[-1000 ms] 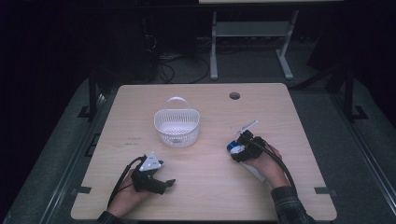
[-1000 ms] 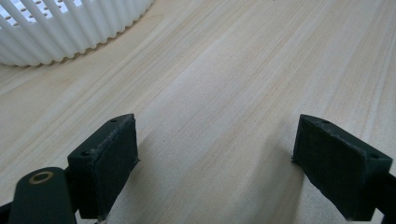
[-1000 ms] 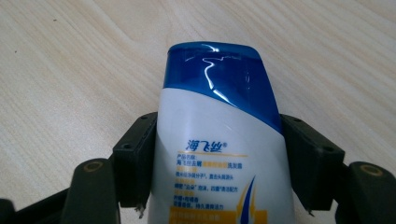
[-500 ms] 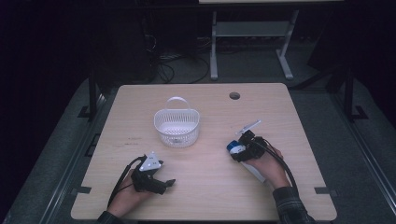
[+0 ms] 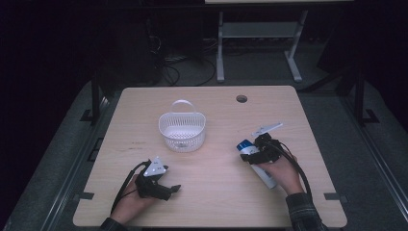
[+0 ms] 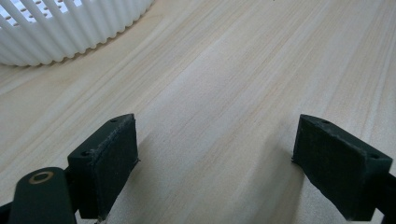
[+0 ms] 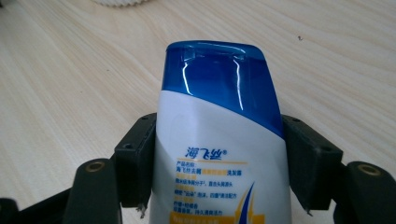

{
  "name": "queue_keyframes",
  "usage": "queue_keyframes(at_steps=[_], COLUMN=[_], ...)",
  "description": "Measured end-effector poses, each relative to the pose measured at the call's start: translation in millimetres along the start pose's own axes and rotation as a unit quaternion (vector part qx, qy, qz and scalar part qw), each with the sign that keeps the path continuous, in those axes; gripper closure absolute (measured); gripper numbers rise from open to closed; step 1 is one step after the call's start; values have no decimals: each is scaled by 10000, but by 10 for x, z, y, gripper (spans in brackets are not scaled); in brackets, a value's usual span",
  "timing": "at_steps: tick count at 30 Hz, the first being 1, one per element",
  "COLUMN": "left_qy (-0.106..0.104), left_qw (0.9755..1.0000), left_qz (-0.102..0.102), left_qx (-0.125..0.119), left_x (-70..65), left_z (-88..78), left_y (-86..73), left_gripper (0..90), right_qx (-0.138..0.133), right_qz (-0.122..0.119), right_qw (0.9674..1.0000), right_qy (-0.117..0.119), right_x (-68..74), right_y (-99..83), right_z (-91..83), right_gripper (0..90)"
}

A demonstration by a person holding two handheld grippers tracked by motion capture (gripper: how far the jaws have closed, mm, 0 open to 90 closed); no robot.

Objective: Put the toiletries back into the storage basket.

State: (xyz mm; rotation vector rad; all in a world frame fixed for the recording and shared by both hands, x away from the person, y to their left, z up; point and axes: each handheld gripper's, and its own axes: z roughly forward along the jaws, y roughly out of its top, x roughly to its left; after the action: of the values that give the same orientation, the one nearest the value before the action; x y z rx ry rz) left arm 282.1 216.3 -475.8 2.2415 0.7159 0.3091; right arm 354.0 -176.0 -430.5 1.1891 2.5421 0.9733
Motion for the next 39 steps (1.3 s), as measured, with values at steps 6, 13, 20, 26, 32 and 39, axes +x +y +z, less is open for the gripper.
queue_keyframes(at_steps=[6,13,20,26,32,39], left_qy=[6,0,6,-3,-11,3], left_qw=[10000,10000,10000,10000,10000,10000], left_qz=[3,-14,1,-16,0,-17], left_qx=[-3,-2,-2,-2,15,-15], left_x=[0,-3,-1,-3,0,-3], left_z=[1,1,1,1,-2,2], left_y=[0,-1,0,0,0,0], left_gripper=[128,129,129,129,129,129], right_qx=[-345,-528,-774,-1193,-1509,-1865], right_qz=[160,258,234,238,182,129], right_qw=[9992,9979,9964,9920,9876,9807], right_qy=[141,279,254,329,401,577], right_x=[-22,-40,-27,-26,-29,-30], right_y=[-51,-104,-122,-190,-239,-280], right_z=[-157,-248,-340,-494,-582,-659], right_gripper=[339,338,339,340,341,342])
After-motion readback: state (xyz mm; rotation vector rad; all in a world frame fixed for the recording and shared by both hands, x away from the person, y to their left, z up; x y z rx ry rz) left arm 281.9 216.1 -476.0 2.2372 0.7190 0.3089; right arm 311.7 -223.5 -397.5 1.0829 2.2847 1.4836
